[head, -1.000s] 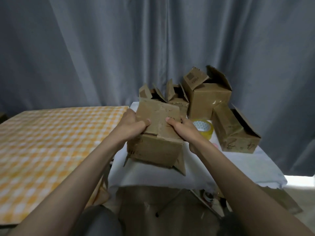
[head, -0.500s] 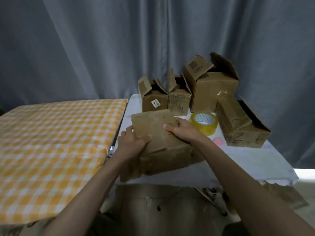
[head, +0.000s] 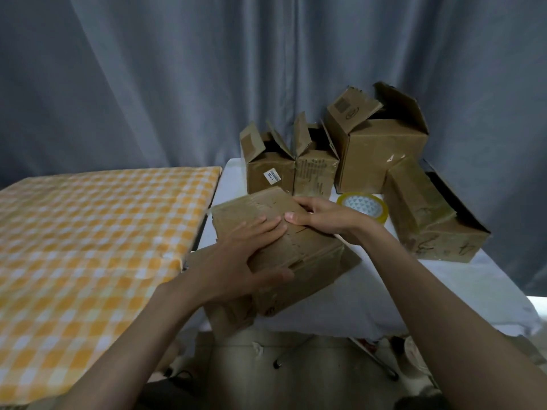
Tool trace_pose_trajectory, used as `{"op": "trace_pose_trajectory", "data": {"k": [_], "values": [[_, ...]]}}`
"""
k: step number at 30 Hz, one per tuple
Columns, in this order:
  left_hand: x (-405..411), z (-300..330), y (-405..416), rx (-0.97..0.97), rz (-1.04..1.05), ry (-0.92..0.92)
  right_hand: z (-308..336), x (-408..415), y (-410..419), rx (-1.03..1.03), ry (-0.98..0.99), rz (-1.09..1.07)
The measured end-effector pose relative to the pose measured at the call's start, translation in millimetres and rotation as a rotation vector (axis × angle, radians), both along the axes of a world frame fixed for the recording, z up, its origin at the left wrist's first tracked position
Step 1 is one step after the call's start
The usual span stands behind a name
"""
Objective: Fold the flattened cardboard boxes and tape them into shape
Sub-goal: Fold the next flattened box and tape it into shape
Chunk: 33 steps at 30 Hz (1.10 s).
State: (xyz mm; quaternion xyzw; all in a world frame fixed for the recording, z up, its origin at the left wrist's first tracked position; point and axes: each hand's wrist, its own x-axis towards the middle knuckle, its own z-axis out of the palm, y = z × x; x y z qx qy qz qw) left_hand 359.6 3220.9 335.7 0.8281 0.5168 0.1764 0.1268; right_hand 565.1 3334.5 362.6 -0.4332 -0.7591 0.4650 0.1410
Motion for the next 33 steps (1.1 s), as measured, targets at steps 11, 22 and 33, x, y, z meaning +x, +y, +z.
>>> {"op": "trace_pose_trajectory", "data": {"k": [11, 22, 33], "values": [[6, -14, -5, 0.16, 0.045, 0.141, -47, 42, 14, 0.447, -0.361, -0.493], [22, -16, -16, 0.152, 0.212, 0.108, -54, 66, 5, 0.5, -0.433, -0.638], [78, -18, 7, 0.179, 0.326, 0.206, -13, 75, -54, 0.546, 0.316, -0.635]]}}
